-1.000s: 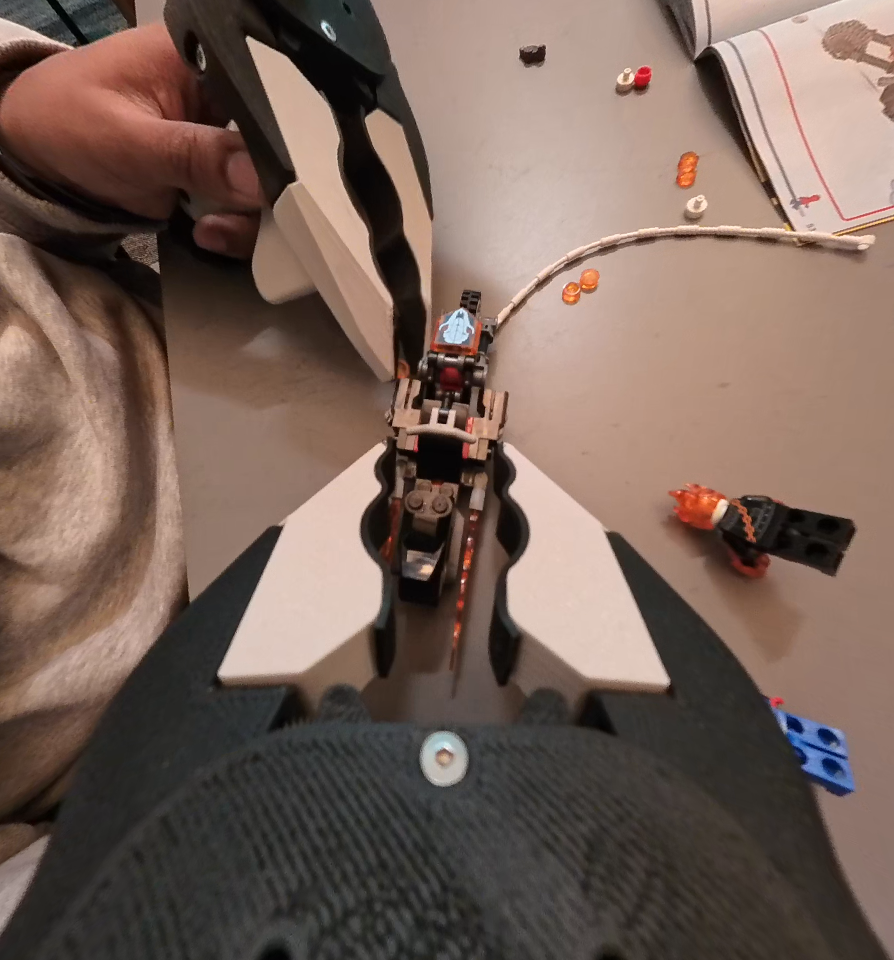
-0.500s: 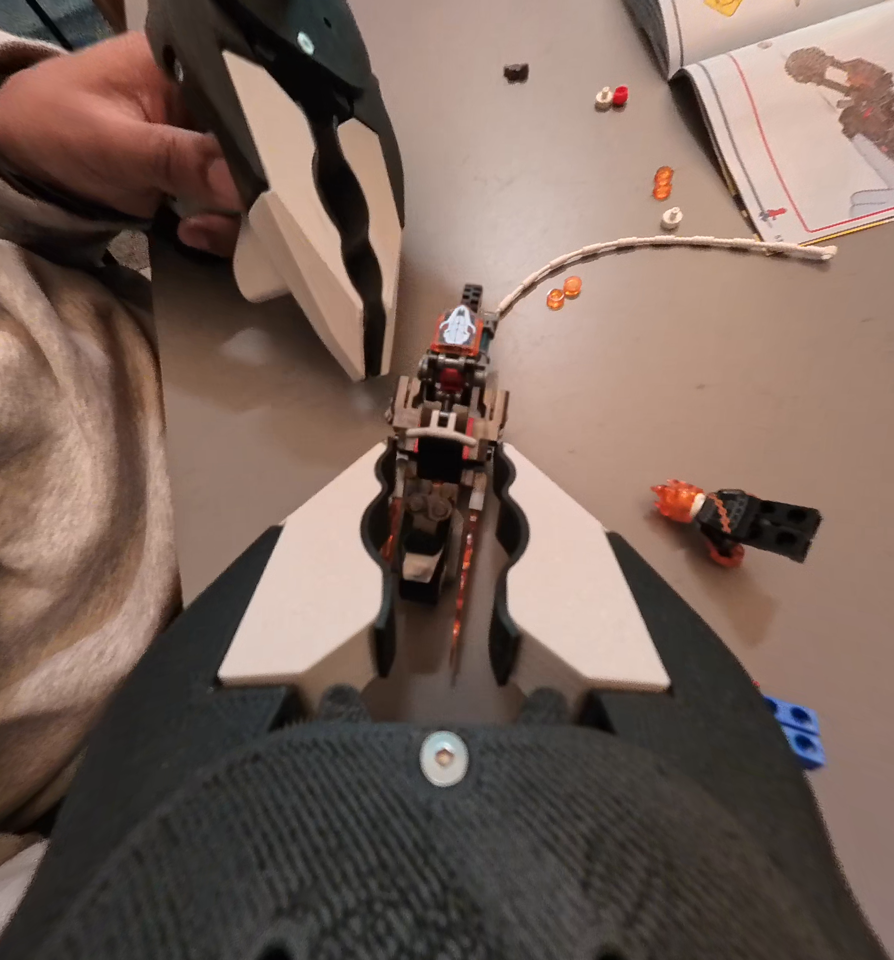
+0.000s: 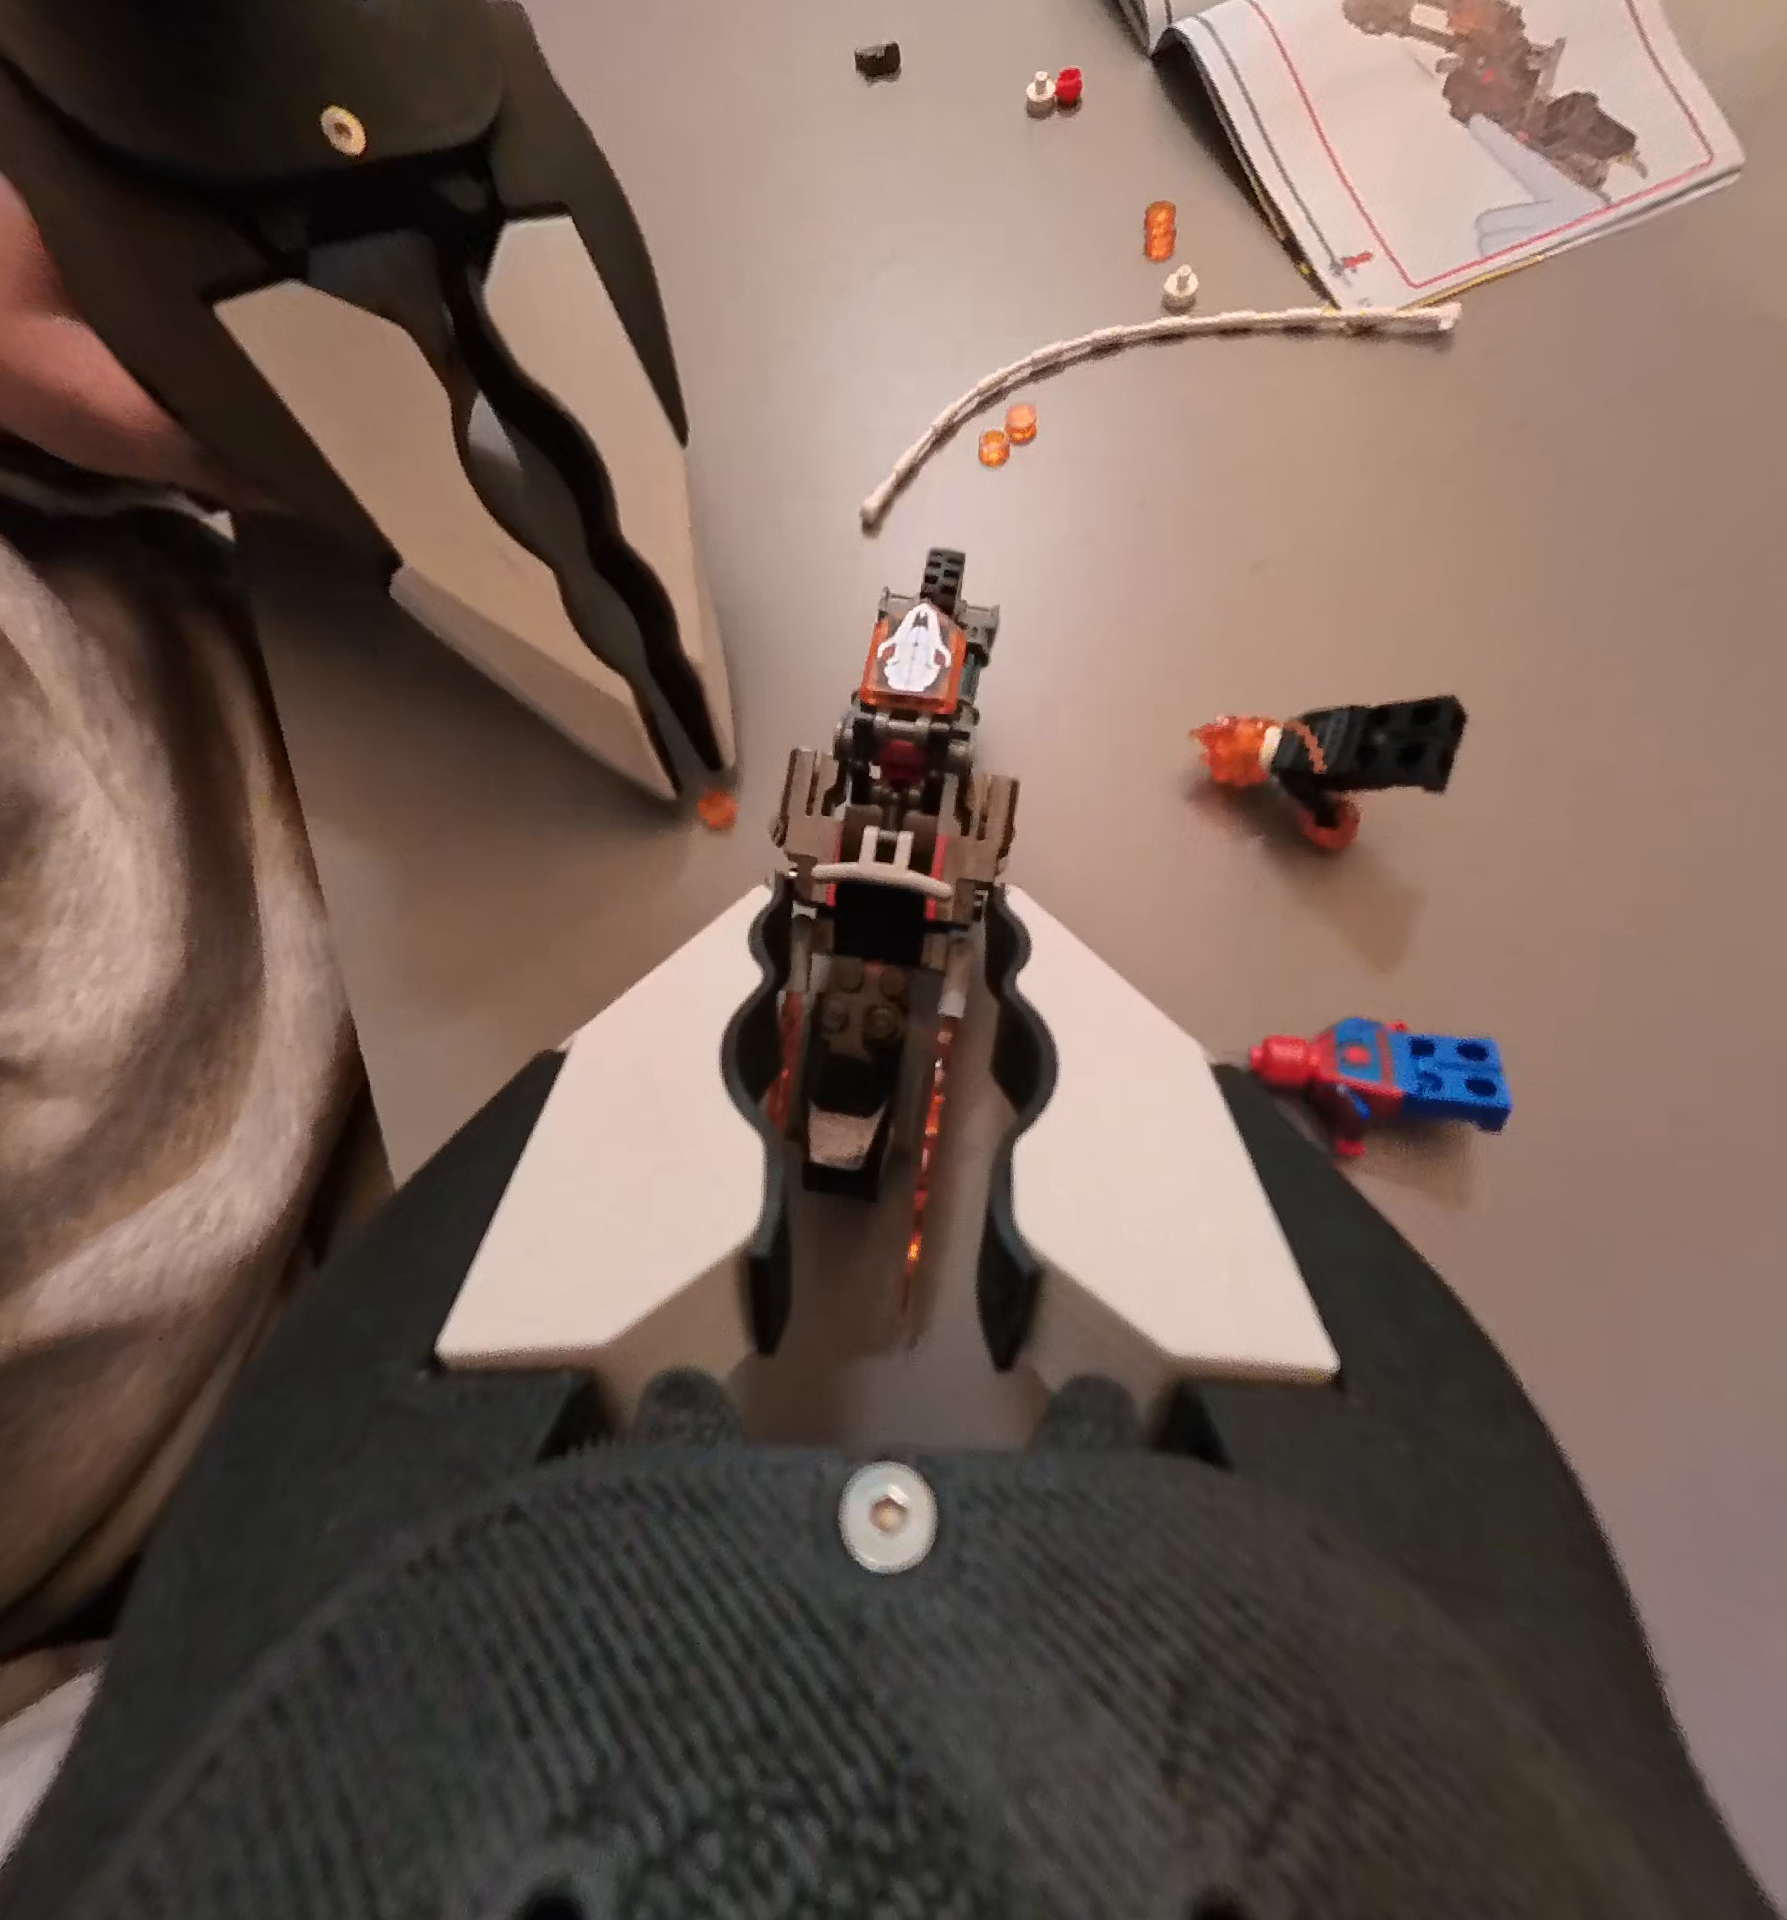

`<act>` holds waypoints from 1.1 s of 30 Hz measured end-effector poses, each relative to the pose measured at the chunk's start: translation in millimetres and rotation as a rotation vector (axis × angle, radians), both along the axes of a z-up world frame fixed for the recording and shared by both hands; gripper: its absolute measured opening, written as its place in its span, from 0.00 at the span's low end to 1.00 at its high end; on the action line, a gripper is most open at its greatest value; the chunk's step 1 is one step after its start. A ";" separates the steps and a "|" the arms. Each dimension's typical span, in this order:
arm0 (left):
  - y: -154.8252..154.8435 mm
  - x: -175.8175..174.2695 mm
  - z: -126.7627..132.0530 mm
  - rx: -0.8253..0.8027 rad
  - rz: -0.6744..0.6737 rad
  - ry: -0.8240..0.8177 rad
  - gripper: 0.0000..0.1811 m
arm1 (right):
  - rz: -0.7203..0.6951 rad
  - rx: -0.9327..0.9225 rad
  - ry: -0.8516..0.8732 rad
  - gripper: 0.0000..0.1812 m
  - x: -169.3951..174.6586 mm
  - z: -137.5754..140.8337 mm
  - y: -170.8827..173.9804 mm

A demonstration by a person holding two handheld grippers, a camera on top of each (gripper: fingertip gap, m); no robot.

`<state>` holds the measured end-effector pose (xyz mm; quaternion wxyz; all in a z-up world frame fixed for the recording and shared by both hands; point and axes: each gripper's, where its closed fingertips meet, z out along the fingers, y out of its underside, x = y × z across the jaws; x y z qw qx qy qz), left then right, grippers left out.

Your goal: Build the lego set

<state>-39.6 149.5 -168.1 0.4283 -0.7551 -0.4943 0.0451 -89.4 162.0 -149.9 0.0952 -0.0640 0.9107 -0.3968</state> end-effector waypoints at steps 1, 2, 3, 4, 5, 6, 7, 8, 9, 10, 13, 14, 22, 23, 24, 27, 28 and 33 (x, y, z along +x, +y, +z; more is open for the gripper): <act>0.4 -0.1 0.1 0.009 -0.004 -0.004 0.03 | -0.005 -0.001 -0.003 0.20 -0.2 -0.6 3.7; 1.0 0.1 -0.1 0.017 -0.009 -0.011 0.04 | -0.010 -0.002 -0.005 0.20 -0.5 -1.0 7.0; 1.0 -0.2 -0.8 0.020 -0.010 -0.018 0.05 | -0.015 -0.001 -0.008 0.20 -1.0 -1.3 10.2; 2.1 0.0 -1.3 0.024 -0.018 -0.024 0.06 | -0.018 0.000 -0.012 0.20 -1.3 -1.7 12.9; 2.9 -0.3 -1.8 0.026 -0.024 -0.030 0.06 | -0.020 0.002 -0.017 0.20 -1.1 -2.2 15.4; 3.1 -1.3 -1.6 0.028 -0.023 -0.030 0.06 | -0.020 0.004 -0.020 0.20 -0.6 -3.0 17.7; 3.3 -2.3 -1.8 0.026 -0.022 -0.030 0.06 | -0.021 0.007 -0.021 0.20 -0.1 -4.2 19.8; 3.2 -3.0 -2.3 0.023 -0.022 -0.032 0.04 | -0.021 0.009 -0.023 0.20 0.7 -5.6 21.7; 3.4 -3.5 -2.7 0.020 -0.023 -0.034 0.04 | -0.021 0.010 -0.027 0.20 2.1 -7.2 23.5; 3.9 -3.7 -2.9 0.020 -0.026 -0.035 0.03 | -0.024 0.003 -0.031 0.20 3.4 -8.2 24.9; 5.0 -3.9 -2.8 0.023 -0.031 -0.037 0.02 | -0.043 -0.039 -0.043 0.19 6.0 -8.7 30.5; 5.1 -3.8 -2.7 0.023 -0.032 -0.037 0.02 | -0.050 -0.050 -0.045 0.19 6.2 -8.4 32.7; 24.8 -9.8 15.9 0.181 -0.026 0.001 0.00 | -0.047 -0.081 -0.042 0.19 10.1 -8.4 35.7; 26.2 -11.3 15.3 0.178 -0.022 -0.002 0.00 | -0.046 -0.082 -0.041 0.19 10.6 -8.4 35.6; 27.6 -12.8 15.5 0.181 -0.019 -0.002 0.00 | -0.045 -0.082 -0.041 0.19 10.9 -8.5 35.7; 29.1 -14.0 13.4 0.183 -0.018 -0.020 0.00 | -0.050 -0.082 -0.036 0.19 10.2 -8.4 36.2; 29.8 -13.4 12.8 0.187 -0.023 -0.028 0.00 | -0.057 -0.082 -0.031 0.19 8.8 -8.0 36.9; 23.2 -15.0 10.3 0.136 0.007 -0.011 0.00 | -0.109 -0.106 -0.024 0.19 -2.4 -2.9 39.5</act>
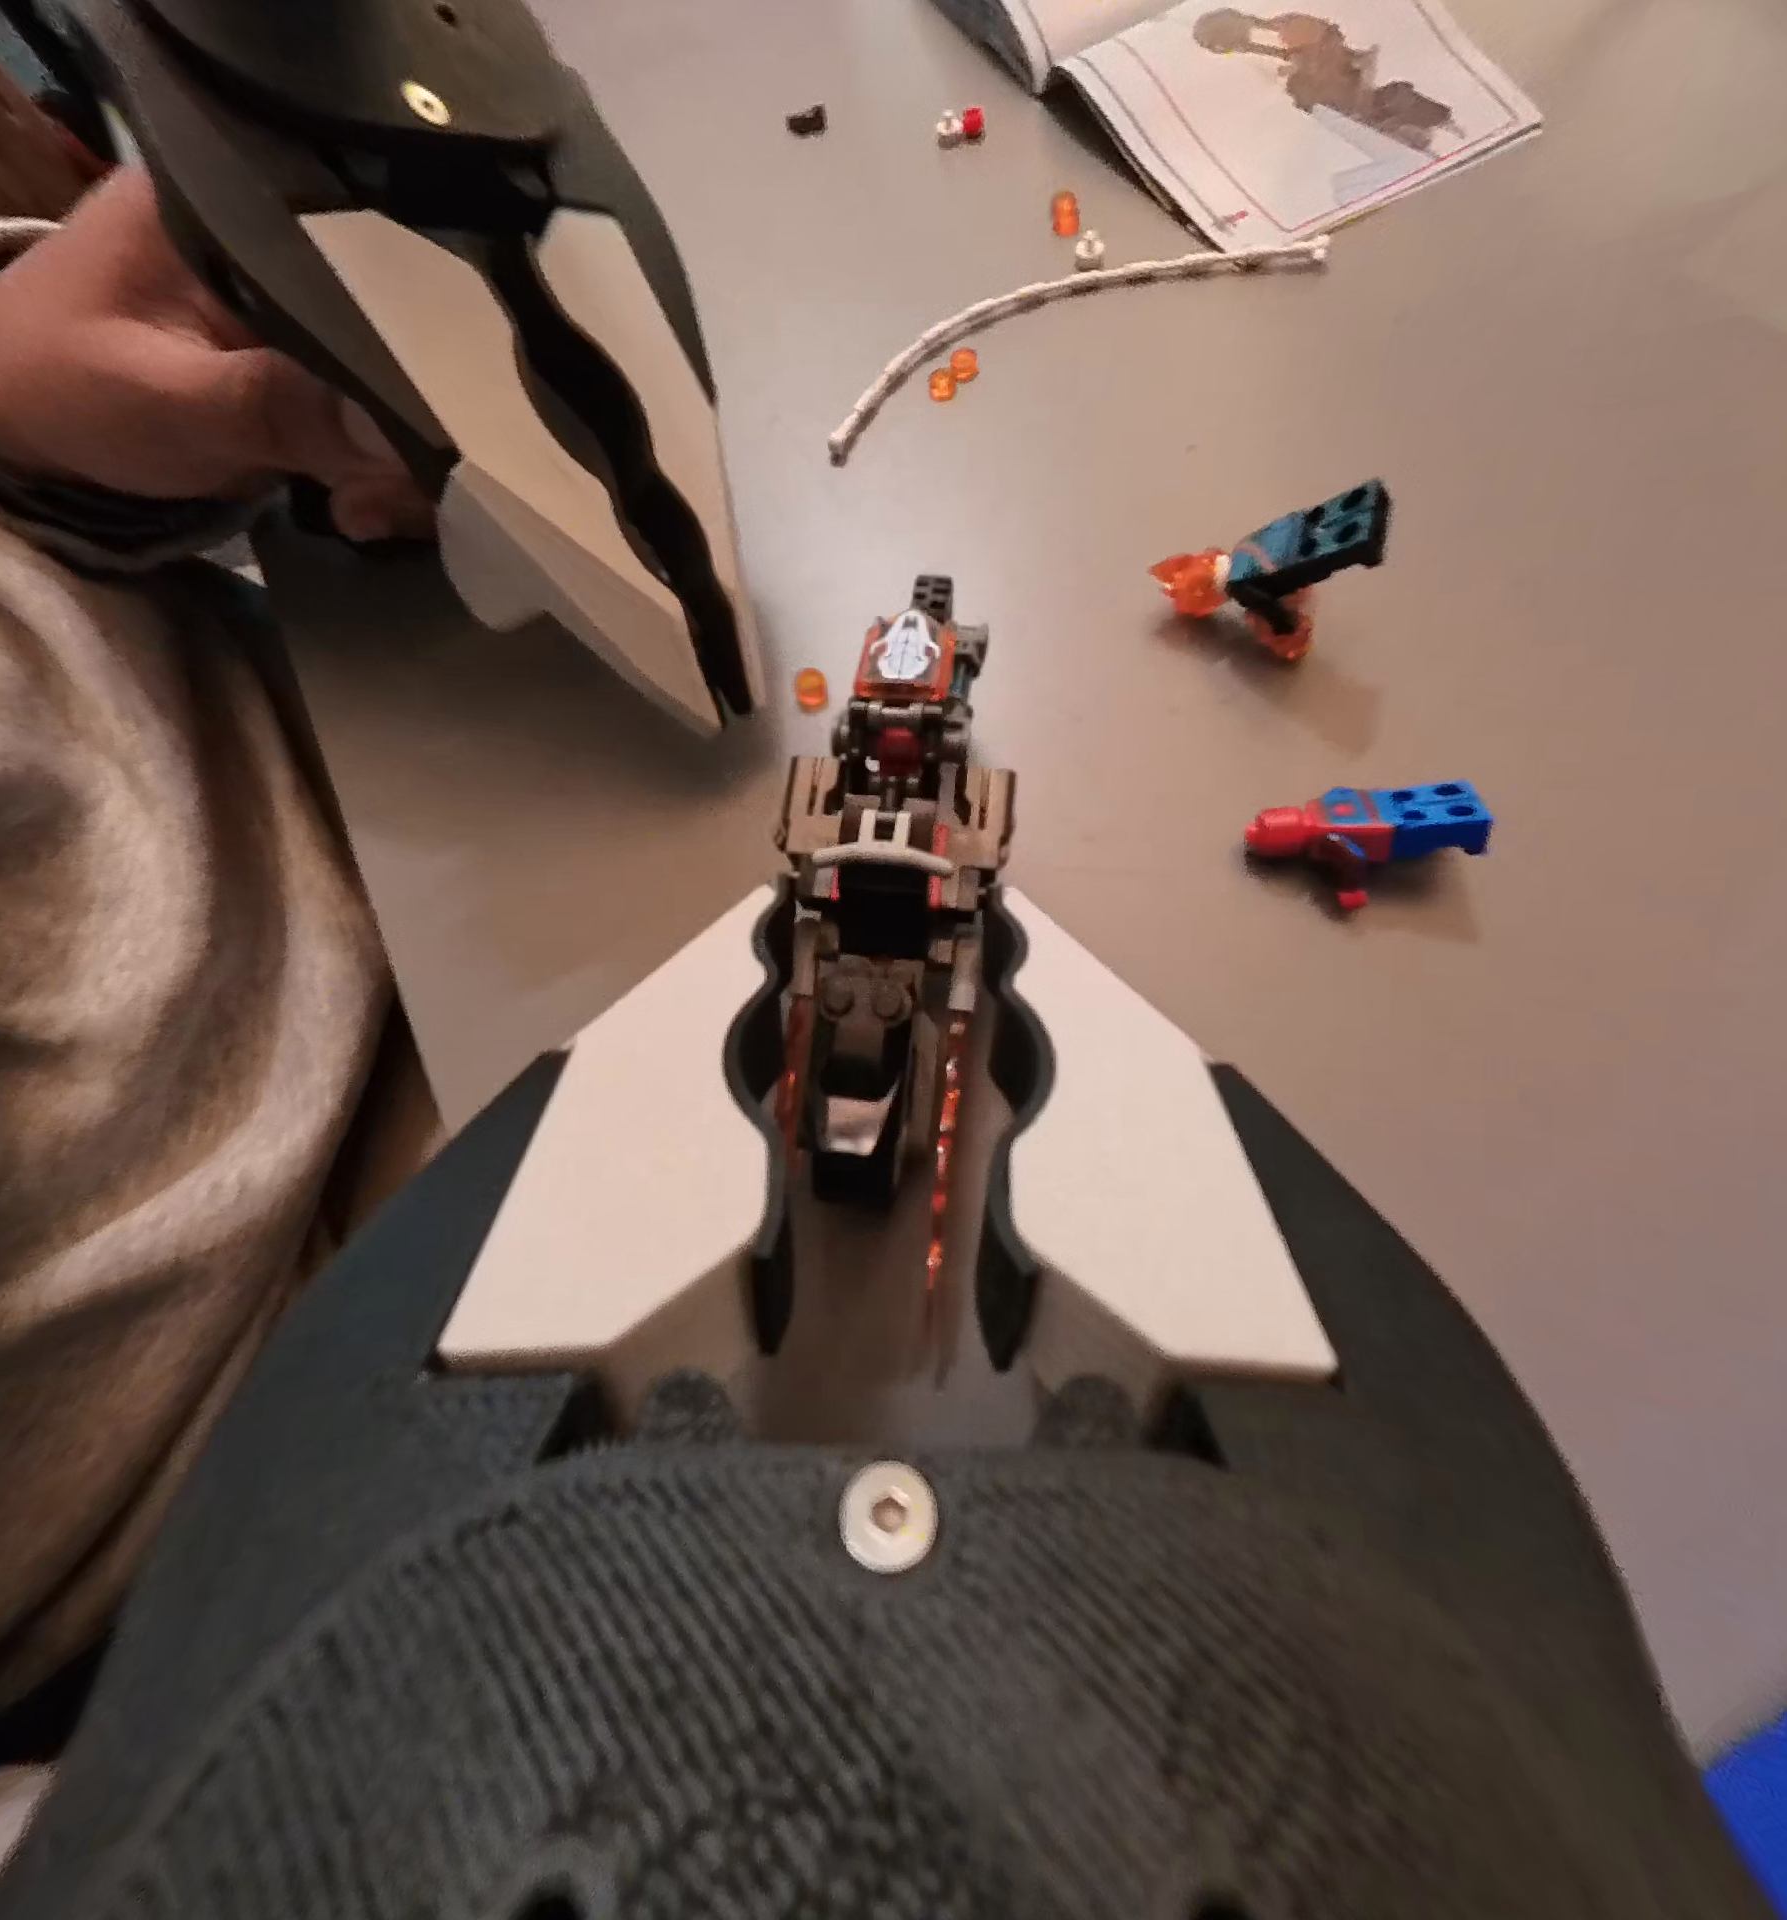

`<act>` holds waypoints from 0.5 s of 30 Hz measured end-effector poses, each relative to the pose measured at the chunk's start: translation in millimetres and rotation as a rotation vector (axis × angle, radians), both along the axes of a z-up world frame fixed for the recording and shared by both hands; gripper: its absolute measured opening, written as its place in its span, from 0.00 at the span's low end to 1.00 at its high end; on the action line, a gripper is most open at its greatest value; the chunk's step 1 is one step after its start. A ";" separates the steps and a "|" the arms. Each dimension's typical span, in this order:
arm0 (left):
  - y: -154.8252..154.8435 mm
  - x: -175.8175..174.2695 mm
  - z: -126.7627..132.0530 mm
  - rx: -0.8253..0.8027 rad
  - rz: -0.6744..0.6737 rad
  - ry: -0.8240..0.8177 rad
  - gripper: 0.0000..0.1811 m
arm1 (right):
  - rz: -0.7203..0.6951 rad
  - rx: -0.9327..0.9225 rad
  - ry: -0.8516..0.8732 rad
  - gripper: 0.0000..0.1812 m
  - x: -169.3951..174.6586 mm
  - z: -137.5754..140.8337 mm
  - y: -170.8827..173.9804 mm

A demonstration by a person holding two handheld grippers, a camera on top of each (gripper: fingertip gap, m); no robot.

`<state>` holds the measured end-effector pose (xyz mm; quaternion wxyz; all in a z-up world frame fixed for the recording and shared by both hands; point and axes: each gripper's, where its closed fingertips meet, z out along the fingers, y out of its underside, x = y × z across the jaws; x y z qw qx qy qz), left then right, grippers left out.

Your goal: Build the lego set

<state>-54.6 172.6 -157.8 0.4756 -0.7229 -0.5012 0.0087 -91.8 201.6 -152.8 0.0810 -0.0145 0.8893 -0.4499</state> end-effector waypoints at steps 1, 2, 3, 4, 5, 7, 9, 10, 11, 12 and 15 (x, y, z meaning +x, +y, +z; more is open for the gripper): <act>-4.2 -0.9 -1.6 -0.028 0.015 0.005 0.01 | -0.015 0.010 0.007 0.19 -3.2 -2.1 0.6; -9.2 -1.7 -3.1 -0.057 0.029 0.009 0.02 | -0.026 0.022 0.013 0.19 -5.4 -4.6 1.3; -15.0 -3.1 -4.4 -0.085 0.050 0.017 0.03 | -0.030 0.024 0.014 0.19 -6.3 -5.5 1.1; -20.3 -5.0 -4.7 -0.105 0.069 0.024 0.04 | -0.032 0.019 0.013 0.19 -6.9 -5.2 0.6; -24.2 -6.7 -5.1 -0.116 0.084 0.025 0.05 | -0.038 0.022 0.016 0.19 -8.0 -5.5 0.9; -25.1 -7.8 -6.4 -0.115 0.081 0.015 0.08 | -0.047 0.024 0.022 0.19 -9.9 -5.3 1.5; -20.7 -6.9 -9.8 -0.115 0.058 -0.004 0.11 | -0.051 0.025 0.023 0.19 -10.8 -5.7 2.4; -18.2 -6.6 -10.8 -0.122 0.045 -0.006 0.11 | -0.051 0.024 0.021 0.19 -10.9 -5.6 2.6; -17.0 -7.0 -10.9 -0.135 0.042 0.001 0.11 | -0.051 0.023 0.021 0.19 -10.9 -5.7 2.8; -17.3 -7.7 -12.0 -0.157 0.045 0.006 0.09 | -0.051 0.022 0.021 0.19 -10.8 -5.7 2.8; -18.7 -8.8 -14.5 -0.205 0.050 0.016 0.03 | -0.050 0.021 0.022 0.19 -10.6 -5.7 2.8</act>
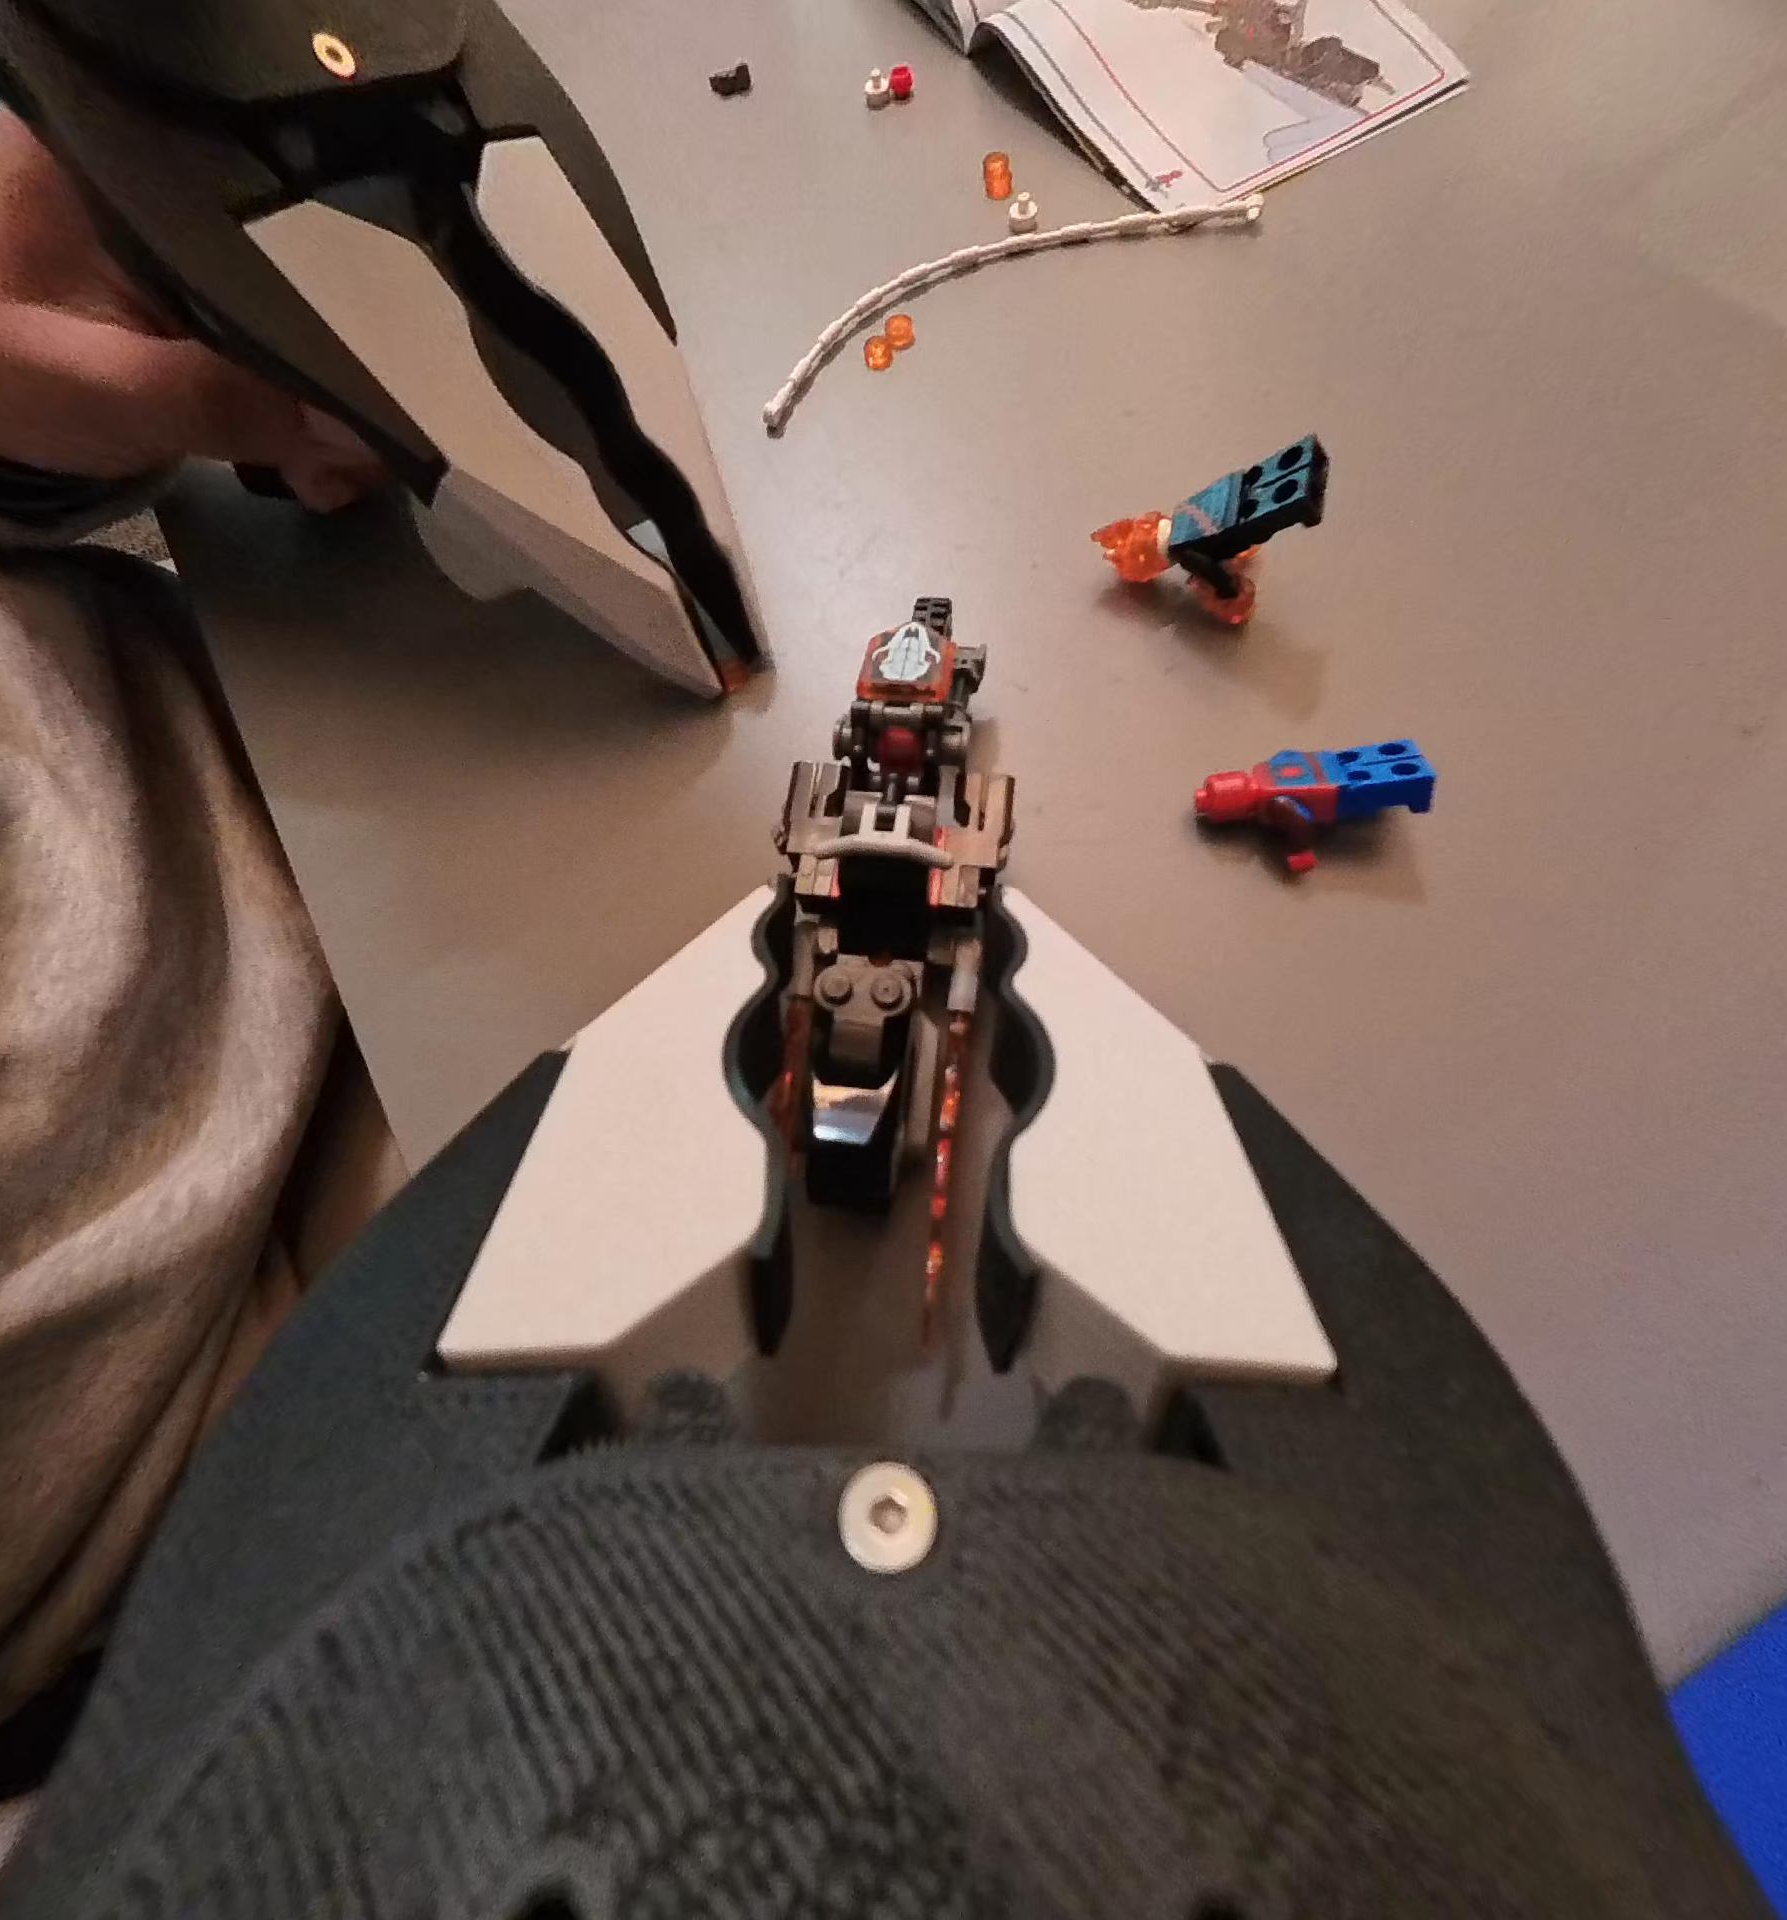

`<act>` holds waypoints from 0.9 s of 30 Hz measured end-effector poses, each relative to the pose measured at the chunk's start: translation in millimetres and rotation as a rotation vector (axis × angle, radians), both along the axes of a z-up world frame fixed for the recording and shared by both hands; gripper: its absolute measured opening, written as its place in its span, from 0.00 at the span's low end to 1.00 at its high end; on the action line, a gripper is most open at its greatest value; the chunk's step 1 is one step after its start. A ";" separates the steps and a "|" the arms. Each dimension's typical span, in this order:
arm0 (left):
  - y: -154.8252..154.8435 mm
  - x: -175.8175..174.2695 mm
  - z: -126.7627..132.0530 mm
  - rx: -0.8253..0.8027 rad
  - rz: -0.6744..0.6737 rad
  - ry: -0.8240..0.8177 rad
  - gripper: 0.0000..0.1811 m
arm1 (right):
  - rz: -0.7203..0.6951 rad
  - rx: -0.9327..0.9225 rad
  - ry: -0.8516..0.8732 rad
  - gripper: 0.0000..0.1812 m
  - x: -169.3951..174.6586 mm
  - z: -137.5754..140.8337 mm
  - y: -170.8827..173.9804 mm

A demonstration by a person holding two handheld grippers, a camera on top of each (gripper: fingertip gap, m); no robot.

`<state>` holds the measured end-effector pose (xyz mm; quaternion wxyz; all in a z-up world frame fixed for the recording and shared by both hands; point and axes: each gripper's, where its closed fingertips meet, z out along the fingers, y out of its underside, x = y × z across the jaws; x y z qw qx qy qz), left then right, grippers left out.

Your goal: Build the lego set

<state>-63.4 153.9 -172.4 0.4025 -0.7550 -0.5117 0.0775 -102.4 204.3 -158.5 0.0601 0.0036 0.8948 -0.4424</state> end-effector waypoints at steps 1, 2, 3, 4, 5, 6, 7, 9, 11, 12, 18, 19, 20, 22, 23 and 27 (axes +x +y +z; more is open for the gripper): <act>-0.1 -0.1 0.1 0.001 0.001 0.000 0.03 | 0.000 0.000 0.000 0.19 0.1 0.0 0.0; -0.1 -0.1 0.1 0.007 0.001 -0.003 0.03 | 0.000 -0.001 0.000 0.19 0.1 0.1 0.1; -0.1 0.0 0.2 0.017 0.001 -0.007 0.03 | 0.001 -0.001 0.001 0.19 0.0 0.1 0.1; 0.1 0.1 0.4 0.026 0.000 -0.011 0.03 | 0.001 -0.002 0.002 0.19 0.2 0.2 0.1; 0.8 0.4 1.2 0.037 -0.004 -0.011 0.03 | 0.002 -0.002 0.004 0.19 0.4 0.2 -0.1; 2.9 0.7 4.2 0.058 -0.010 0.000 0.03 | 0.006 -0.003 0.004 0.19 1.2 0.2 -0.3; 6.5 1.0 9.3 0.091 -0.020 0.018 0.03 | 0.011 -0.004 0.004 0.19 2.3 0.3 -0.8; 14.4 1.9 19.5 0.172 -0.035 0.042 0.03 | 0.034 -0.005 0.001 0.19 7.0 0.5 -1.9; 22.0 4.2 24.7 0.264 -0.044 0.022 0.03 | 0.061 -0.012 -0.002 0.19 13.2 1.7 -4.6; 25.8 5.9 25.4 0.314 -0.048 -0.001 0.03 | 0.073 -0.016 -0.001 0.19 16.1 2.3 -6.3; 24.7 8.0 34.8 0.634 -0.003 -0.126 0.03 | 0.116 -0.017 0.003 0.19 27.5 2.4 -13.6; 21.4 7.3 36.2 0.659 0.011 -0.128 0.03 | 0.118 -0.017 0.003 0.19 28.2 2.4 -14.1; 18.9 7.0 36.1 0.669 0.021 -0.133 0.03 | 0.120 -0.018 0.003 0.19 28.8 2.6 -14.8; 17.1 7.6 33.6 0.665 0.032 -0.149 0.03 | 0.126 -0.027 0.001 0.19 30.6 4.1 -16.3; 17.3 8.0 32.5 0.662 0.034 -0.156 0.03 | 0.130 -0.032 0.000 0.19 31.8 5.1 -17.3; 18.0 9.2 34.5 0.715 0.034 -0.182 0.03 | 0.136 -0.044 0.010 0.19 34.3 6.9 -20.7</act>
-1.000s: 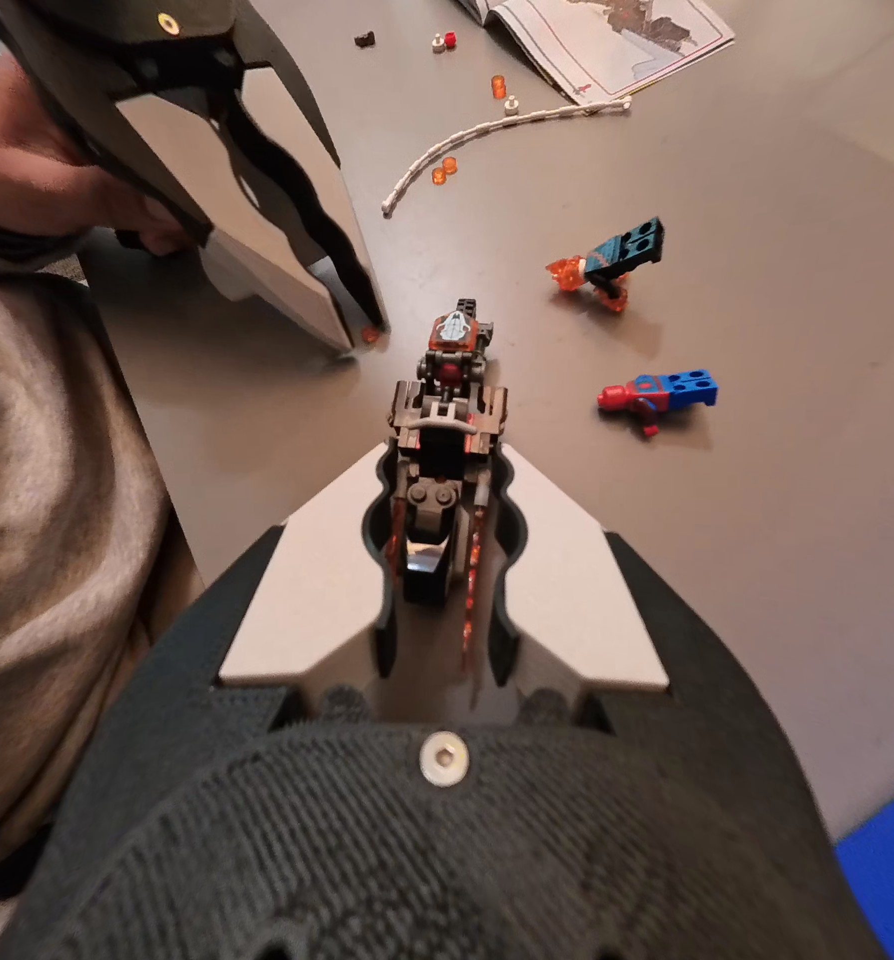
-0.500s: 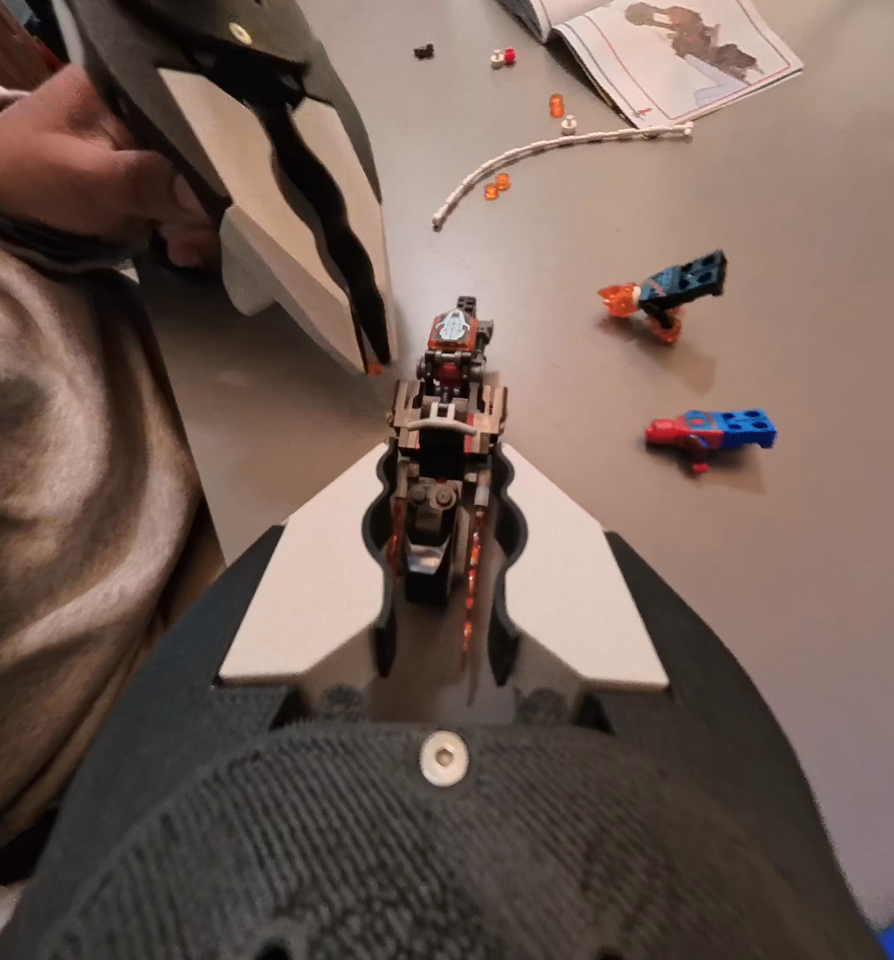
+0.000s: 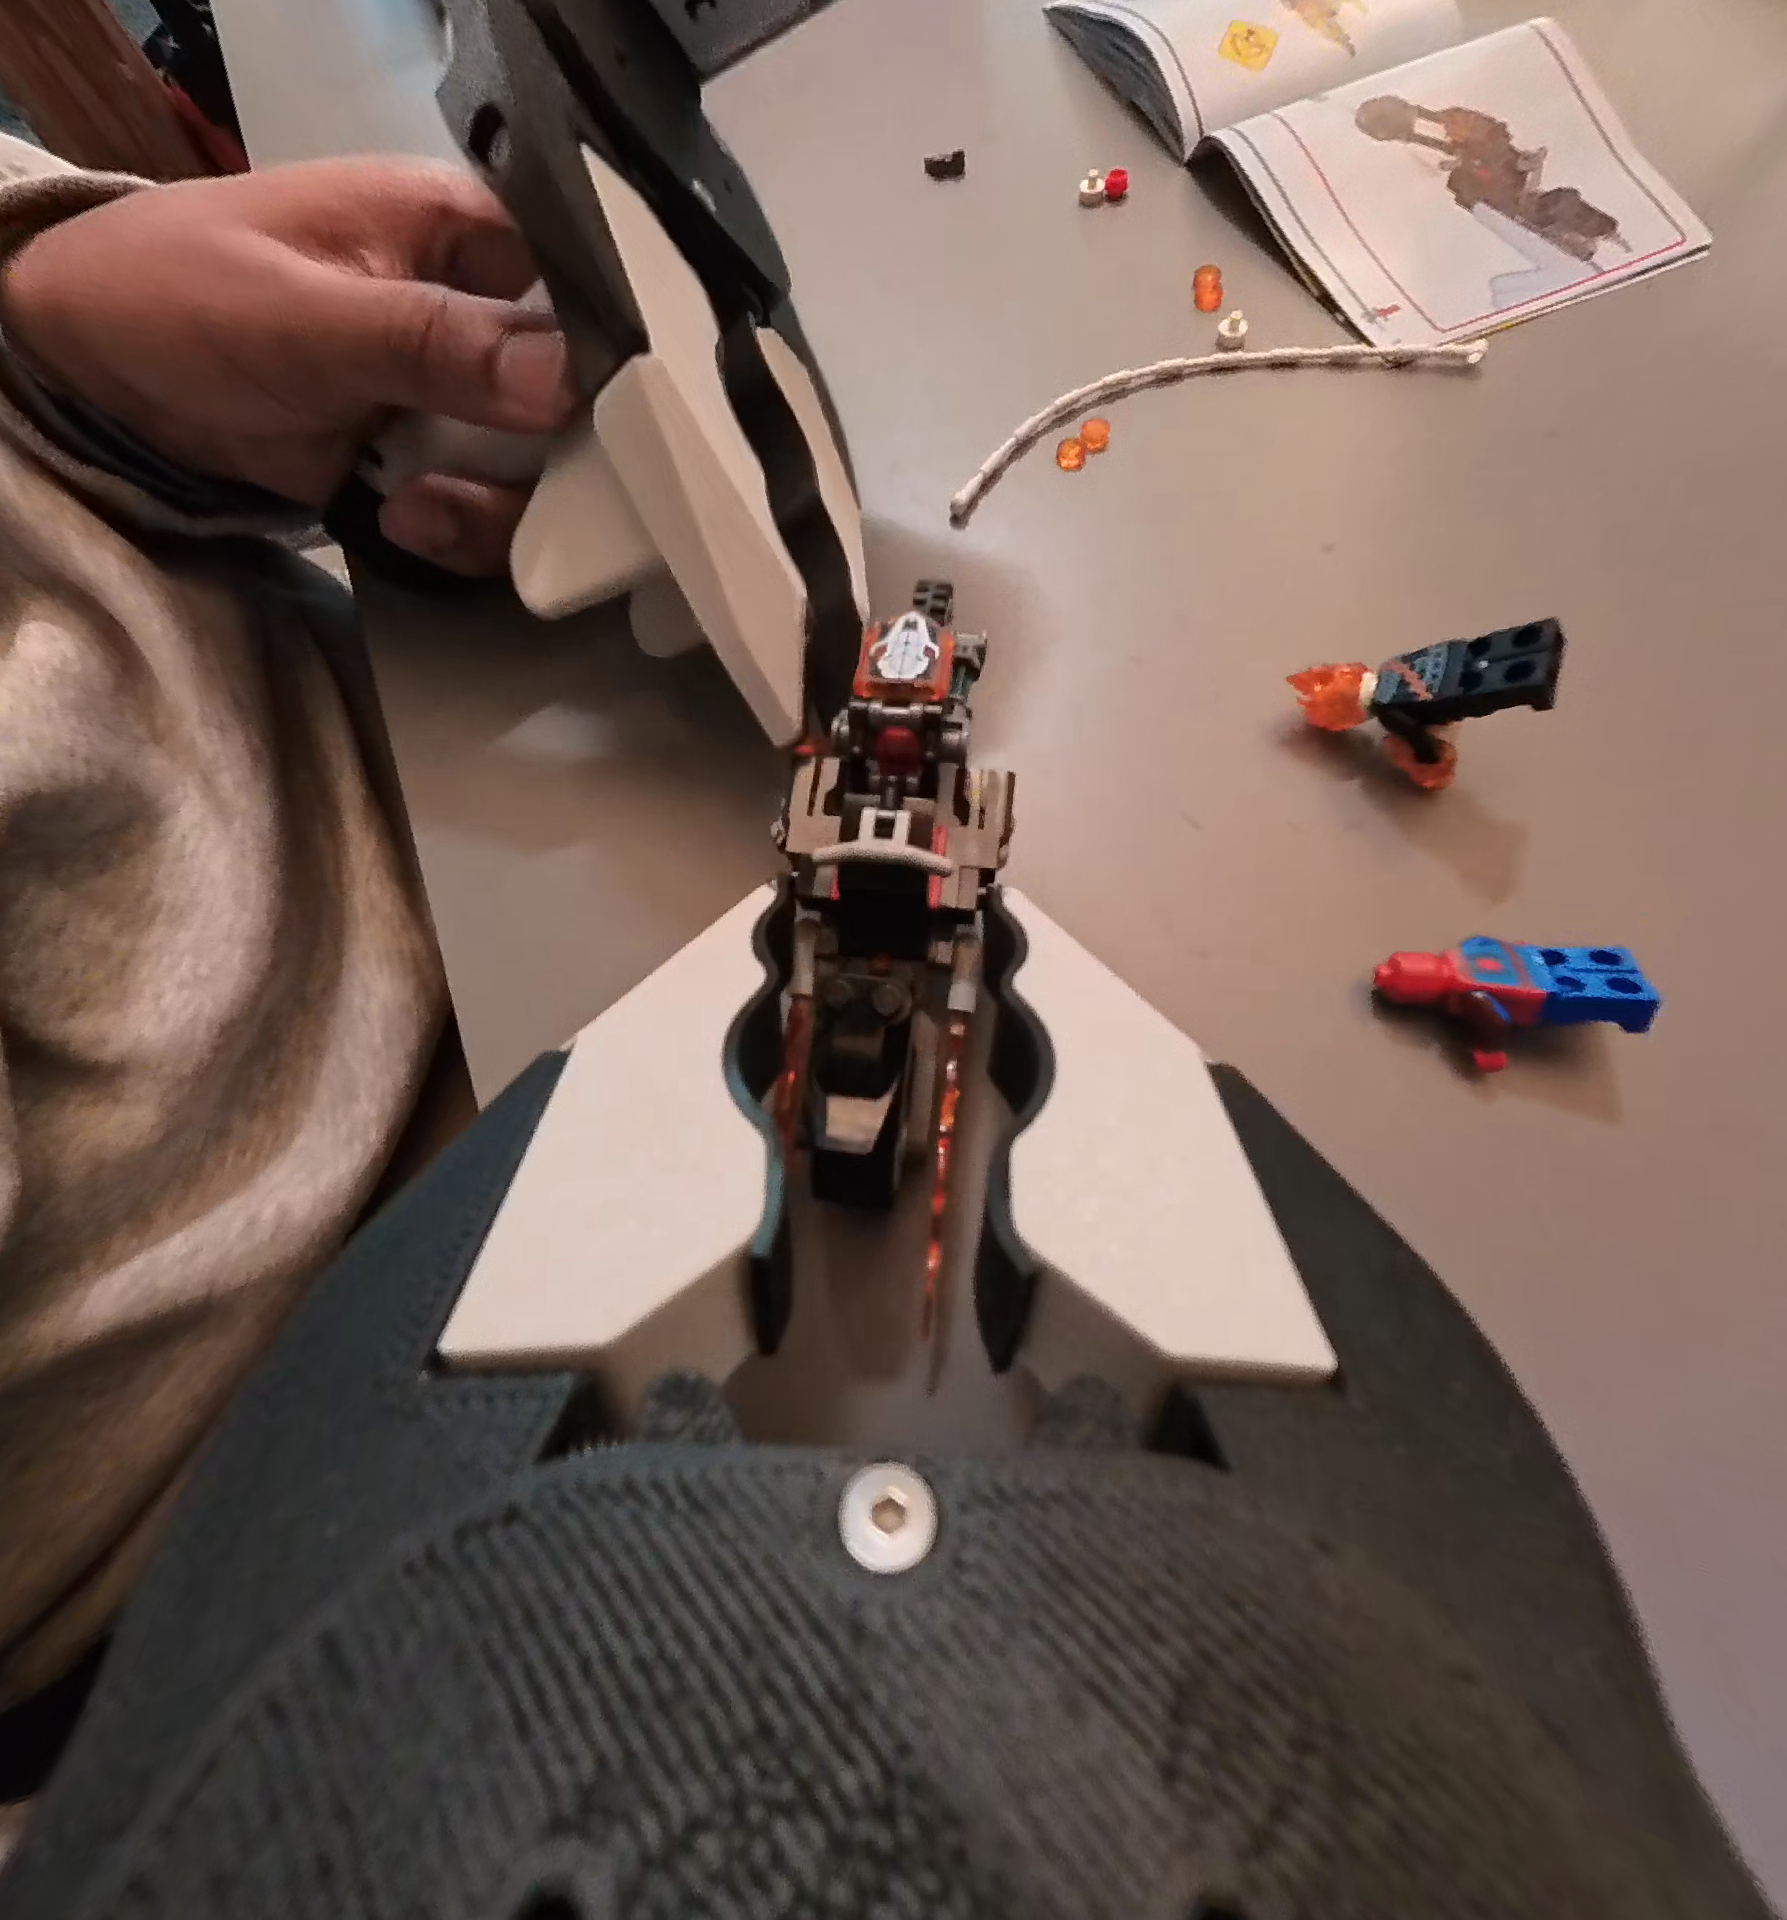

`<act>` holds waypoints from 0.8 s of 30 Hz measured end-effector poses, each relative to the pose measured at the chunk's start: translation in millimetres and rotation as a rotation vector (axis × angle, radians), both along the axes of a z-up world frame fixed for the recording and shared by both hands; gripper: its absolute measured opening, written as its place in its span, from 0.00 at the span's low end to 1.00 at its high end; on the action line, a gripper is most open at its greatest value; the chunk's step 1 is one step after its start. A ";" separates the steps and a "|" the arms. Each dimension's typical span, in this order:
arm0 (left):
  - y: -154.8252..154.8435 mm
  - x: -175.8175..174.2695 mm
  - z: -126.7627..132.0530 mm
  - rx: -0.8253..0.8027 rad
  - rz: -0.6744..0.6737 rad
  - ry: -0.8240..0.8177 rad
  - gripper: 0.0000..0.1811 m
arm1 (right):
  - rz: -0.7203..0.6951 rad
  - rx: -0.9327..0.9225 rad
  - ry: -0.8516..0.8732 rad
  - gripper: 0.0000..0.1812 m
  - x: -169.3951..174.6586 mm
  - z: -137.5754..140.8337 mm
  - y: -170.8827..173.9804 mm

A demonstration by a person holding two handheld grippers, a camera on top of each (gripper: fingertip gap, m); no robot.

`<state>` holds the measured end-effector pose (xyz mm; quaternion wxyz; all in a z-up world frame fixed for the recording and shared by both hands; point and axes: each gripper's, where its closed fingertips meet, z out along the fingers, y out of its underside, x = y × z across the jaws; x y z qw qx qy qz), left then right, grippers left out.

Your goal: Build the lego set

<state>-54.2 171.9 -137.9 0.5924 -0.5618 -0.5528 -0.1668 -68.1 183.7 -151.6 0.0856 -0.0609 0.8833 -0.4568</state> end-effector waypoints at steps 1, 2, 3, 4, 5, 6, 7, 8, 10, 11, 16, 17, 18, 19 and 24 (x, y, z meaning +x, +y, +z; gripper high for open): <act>-0.9 0.1 2.9 0.035 0.003 -0.003 0.03 | 0.000 -0.005 0.002 0.19 0.1 0.6 -0.4; -2.0 0.2 5.3 0.069 0.008 -0.007 0.03 | 0.001 -0.013 0.003 0.19 0.3 1.8 -1.0; -3.5 0.1 7.0 0.097 0.015 -0.012 0.03 | 0.003 -0.023 0.004 0.19 0.7 3.3 -1.6; -4.6 -0.1 8.9 0.123 0.019 -0.015 0.03 | 0.003 -0.034 0.009 0.19 0.8 5.0 -2.5; -5.3 -0.2 10.2 0.144 0.020 -0.020 0.03 | 0.002 -0.044 0.015 0.19 0.7 6.5 -3.2; -5.8 -0.2 11.1 0.159 0.021 -0.023 0.03 | 0.001 -0.054 0.021 0.19 0.6 7.8 -4.1; -6.2 -0.3 12.0 0.173 0.023 -0.026 0.03 | 0.000 -0.066 0.027 0.19 0.3 9.5 -4.9; -6.6 -0.7 13.4 0.187 0.025 -0.025 0.03 | -0.002 -0.080 0.032 0.19 0.1 11.5 -6.0; -6.3 -0.7 17.0 0.224 0.023 -0.022 0.03 | -0.008 -0.109 0.042 0.19 -0.2 15.8 -8.0; -6.7 -1.2 19.8 0.250 0.027 -0.018 0.03 | -0.012 -0.121 0.049 0.19 -0.6 17.6 -8.9; -10.6 -3.0 27.4 0.330 0.039 -0.012 0.03 | -0.026 -0.187 0.078 0.19 -2.0 27.2 -12.0; -11.5 -3.2 29.1 0.350 0.041 -0.013 0.03 | -0.027 -0.206 0.082 0.19 -1.8 30.1 -12.6; -12.3 -3.2 31.8 0.378 0.041 -0.013 0.03 | -0.030 -0.224 0.087 0.19 -1.8 33.2 -13.1; -12.9 -3.0 34.6 0.409 0.040 -0.015 0.03 | -0.031 -0.241 0.092 0.19 -1.5 35.9 -13.8; -15.2 -2.2 45.0 0.535 0.034 -0.023 0.03 | -0.031 -0.280 0.106 0.19 0.8 41.9 -16.1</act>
